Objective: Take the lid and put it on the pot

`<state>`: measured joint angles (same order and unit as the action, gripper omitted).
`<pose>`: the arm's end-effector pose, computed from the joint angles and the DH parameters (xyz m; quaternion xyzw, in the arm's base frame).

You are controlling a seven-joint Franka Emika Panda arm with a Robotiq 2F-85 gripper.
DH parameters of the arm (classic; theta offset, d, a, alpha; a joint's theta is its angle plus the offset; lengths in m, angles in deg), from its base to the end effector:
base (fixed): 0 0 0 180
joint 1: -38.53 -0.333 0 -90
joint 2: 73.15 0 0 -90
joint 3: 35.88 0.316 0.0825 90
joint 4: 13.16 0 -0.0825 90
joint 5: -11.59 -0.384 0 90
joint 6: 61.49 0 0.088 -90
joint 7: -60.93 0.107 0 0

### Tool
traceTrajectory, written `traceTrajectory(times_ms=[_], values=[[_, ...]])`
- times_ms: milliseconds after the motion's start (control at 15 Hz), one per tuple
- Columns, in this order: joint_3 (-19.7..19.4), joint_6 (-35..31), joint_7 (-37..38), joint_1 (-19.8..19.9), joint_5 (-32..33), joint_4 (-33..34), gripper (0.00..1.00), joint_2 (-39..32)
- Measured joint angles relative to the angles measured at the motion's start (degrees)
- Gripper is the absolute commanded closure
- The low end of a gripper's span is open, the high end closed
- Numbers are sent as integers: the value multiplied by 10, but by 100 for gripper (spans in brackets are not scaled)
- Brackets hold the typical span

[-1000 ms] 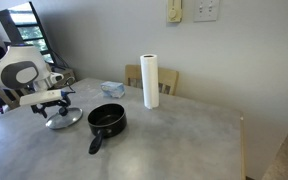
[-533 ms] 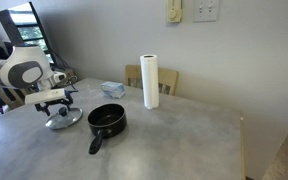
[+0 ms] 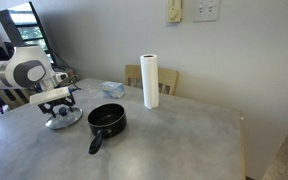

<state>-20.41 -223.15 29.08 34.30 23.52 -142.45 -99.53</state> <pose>0.5114 0.1983 0.1761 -0.8610 -0.5040 -0.0668 0.0126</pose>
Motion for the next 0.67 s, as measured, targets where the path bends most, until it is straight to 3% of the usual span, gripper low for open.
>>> traceTrajectory(times_ms=[333, 667], values=[[10, 10, 0, 1, -3, 1, 83, -1], [15, 11, 0, 1, -3, 1, 86, -1]])
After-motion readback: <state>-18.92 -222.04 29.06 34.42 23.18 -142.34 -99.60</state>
